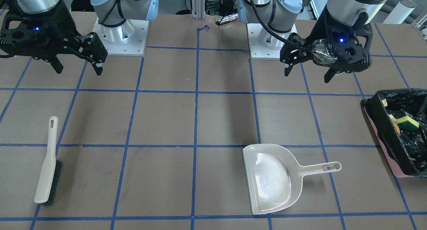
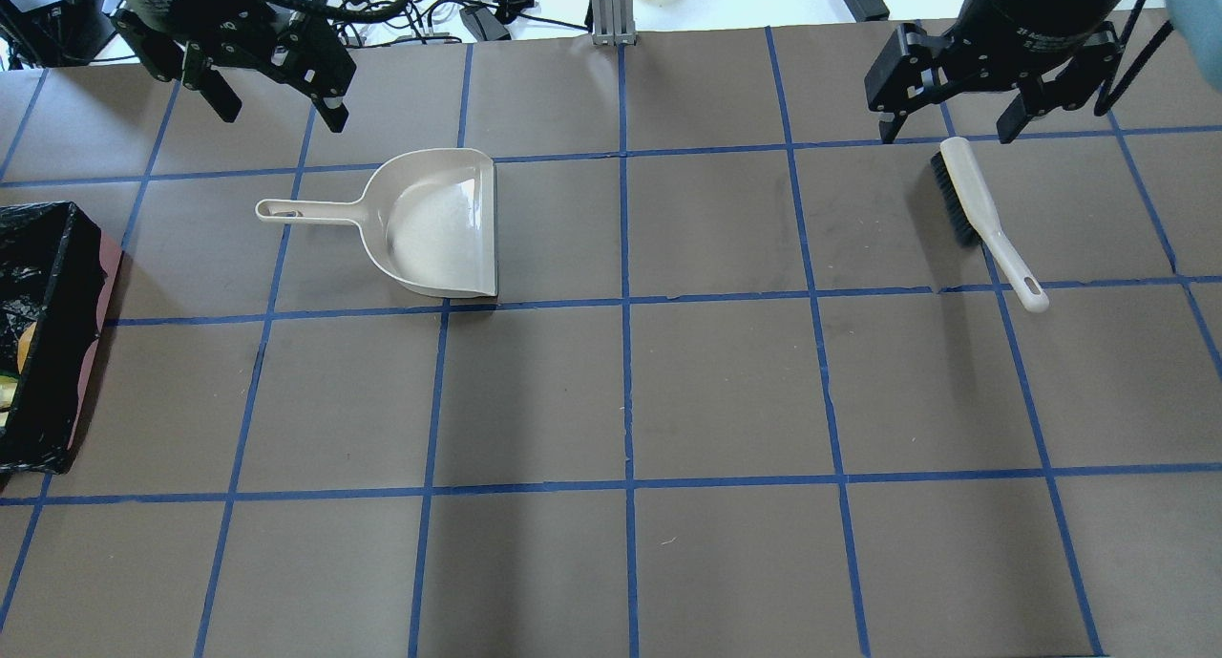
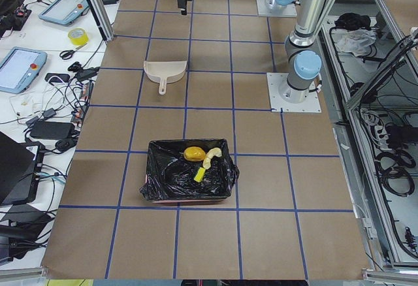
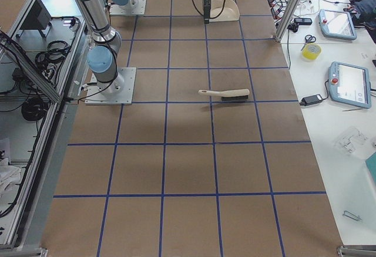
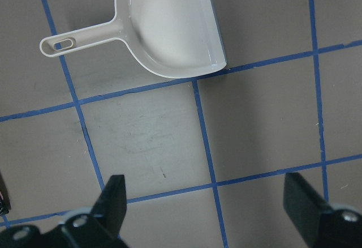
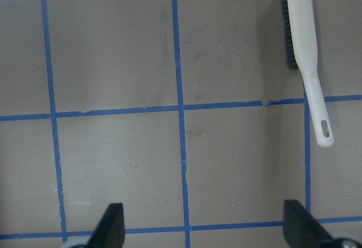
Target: Sweep and dump trash into bin
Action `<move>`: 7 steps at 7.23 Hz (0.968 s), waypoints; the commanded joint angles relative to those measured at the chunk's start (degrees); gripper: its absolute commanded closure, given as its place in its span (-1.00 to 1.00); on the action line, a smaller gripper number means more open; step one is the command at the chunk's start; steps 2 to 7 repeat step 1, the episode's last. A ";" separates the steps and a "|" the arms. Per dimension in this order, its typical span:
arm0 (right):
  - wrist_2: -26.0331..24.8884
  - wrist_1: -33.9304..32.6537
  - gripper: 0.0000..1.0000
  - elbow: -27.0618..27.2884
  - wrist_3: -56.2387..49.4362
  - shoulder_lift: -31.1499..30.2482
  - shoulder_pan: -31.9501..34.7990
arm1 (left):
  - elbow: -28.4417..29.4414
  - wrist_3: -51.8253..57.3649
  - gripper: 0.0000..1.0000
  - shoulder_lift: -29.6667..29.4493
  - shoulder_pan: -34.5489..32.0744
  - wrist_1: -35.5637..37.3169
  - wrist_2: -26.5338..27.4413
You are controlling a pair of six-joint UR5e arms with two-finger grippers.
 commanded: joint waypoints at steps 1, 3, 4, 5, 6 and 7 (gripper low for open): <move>-0.03 0.00 -1.00 0.00 0.00 0.00 0.00 | -0.04 -0.25 -1.00 0.39 0.30 -0.06 -0.07; -0.03 0.00 -1.00 0.00 0.00 0.00 0.00 | -0.04 -0.25 -1.00 0.39 0.30 -0.06 -0.07; -0.03 0.00 -1.00 0.00 0.00 0.00 0.00 | -0.04 -0.25 -1.00 0.39 0.30 -0.06 -0.07; -0.03 0.00 -1.00 0.00 0.00 0.00 0.00 | -0.04 -0.25 -1.00 0.39 0.30 -0.06 -0.07; -0.03 0.00 -1.00 0.00 0.00 0.00 0.00 | -0.04 -0.25 -1.00 0.39 0.30 -0.06 -0.07; -0.03 0.00 -1.00 0.00 0.00 0.00 0.00 | -0.04 -0.25 -1.00 0.39 0.30 -0.06 -0.07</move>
